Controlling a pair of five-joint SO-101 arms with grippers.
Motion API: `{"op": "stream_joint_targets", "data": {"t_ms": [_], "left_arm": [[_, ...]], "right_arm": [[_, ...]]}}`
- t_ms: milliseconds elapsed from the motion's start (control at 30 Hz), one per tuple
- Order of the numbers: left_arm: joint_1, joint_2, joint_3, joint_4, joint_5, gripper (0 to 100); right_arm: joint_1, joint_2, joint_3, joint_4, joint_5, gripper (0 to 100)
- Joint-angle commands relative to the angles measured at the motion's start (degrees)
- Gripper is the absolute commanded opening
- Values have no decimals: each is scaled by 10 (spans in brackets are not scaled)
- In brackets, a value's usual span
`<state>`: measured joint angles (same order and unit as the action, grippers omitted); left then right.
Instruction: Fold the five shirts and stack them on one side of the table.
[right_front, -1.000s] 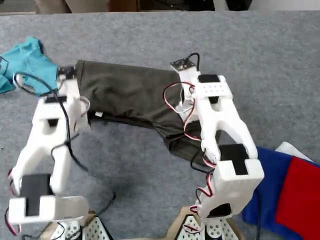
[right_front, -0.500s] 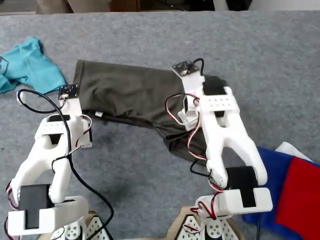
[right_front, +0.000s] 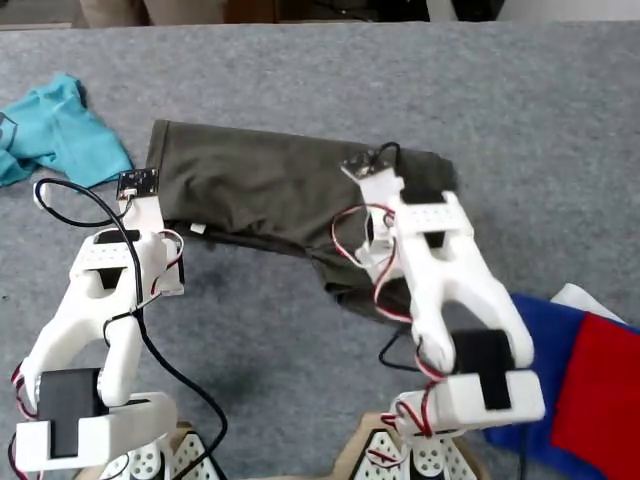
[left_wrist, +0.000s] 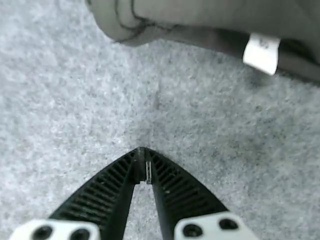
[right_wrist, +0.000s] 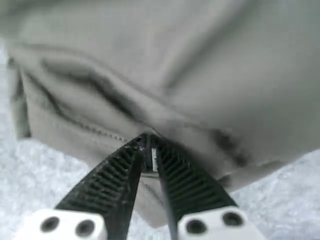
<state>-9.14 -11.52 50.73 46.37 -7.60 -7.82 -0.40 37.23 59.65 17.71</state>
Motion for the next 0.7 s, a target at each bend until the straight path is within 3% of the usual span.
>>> {"op": "stream_joint_targets", "data": {"t_ms": [0,167,367,533,667], "left_arm": [[-3,-21,0,-8,0,19],[-3,-21,0,-8,0,19],[-3,-21,0,-7,0,19],[-2,-21,-23,4,0,19],[-9,-39,-122,88,1,19]], "right_arm": [[6,-63,55,-8,13,5],[5,-94,131,-44,15,5],[13,-101,119,-23,15,5],[19,-155,-43,106,31,5],[44,-160,-240,197,39,9]]}}
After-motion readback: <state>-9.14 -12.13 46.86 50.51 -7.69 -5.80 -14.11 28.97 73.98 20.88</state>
